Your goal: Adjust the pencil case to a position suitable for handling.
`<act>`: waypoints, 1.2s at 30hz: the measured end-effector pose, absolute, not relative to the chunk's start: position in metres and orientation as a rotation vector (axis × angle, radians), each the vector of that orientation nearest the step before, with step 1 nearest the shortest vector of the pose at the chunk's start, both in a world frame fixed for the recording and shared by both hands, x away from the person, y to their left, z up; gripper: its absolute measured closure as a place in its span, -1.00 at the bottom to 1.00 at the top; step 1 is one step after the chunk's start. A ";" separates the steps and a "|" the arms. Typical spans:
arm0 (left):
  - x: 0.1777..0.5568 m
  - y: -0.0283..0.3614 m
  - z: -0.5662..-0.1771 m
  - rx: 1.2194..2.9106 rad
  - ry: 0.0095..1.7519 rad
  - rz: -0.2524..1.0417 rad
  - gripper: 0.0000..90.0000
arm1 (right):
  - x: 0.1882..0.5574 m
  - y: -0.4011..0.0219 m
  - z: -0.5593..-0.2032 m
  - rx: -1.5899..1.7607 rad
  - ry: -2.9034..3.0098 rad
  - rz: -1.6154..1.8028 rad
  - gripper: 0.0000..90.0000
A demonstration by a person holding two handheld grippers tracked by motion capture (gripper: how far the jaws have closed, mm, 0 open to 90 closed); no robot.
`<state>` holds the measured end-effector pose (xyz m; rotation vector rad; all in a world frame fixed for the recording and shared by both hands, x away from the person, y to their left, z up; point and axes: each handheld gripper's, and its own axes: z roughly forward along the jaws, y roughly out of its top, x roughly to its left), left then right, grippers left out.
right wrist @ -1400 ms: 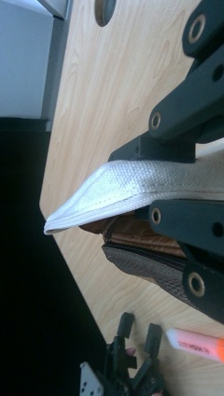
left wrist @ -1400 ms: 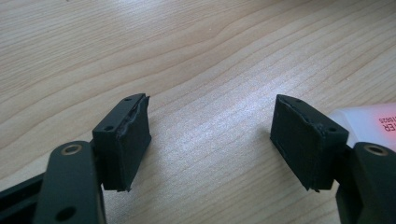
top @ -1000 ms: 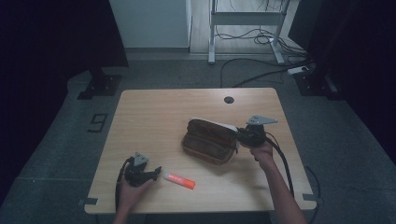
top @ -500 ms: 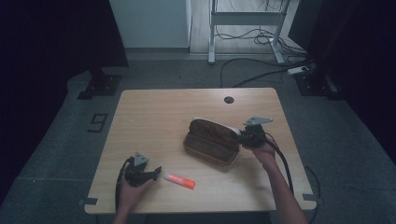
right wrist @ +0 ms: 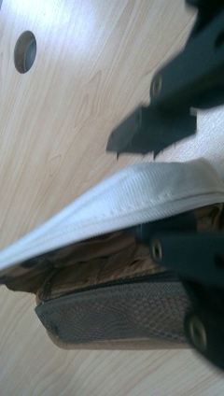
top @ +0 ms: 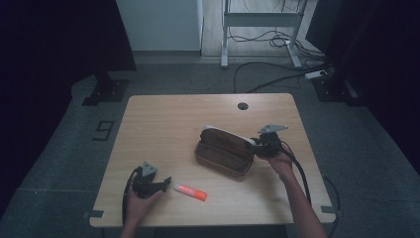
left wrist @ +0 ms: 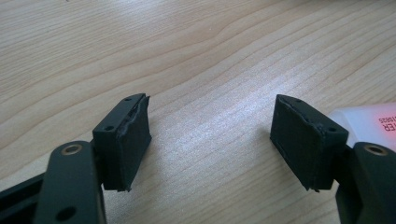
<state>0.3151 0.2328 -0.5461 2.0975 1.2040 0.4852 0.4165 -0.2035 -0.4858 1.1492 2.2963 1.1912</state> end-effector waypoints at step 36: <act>0.315 0.233 -0.546 2.097 1.204 0.485 -0.38 | 0.351 -0.217 -0.488 1.165 2.091 1.404 -0.20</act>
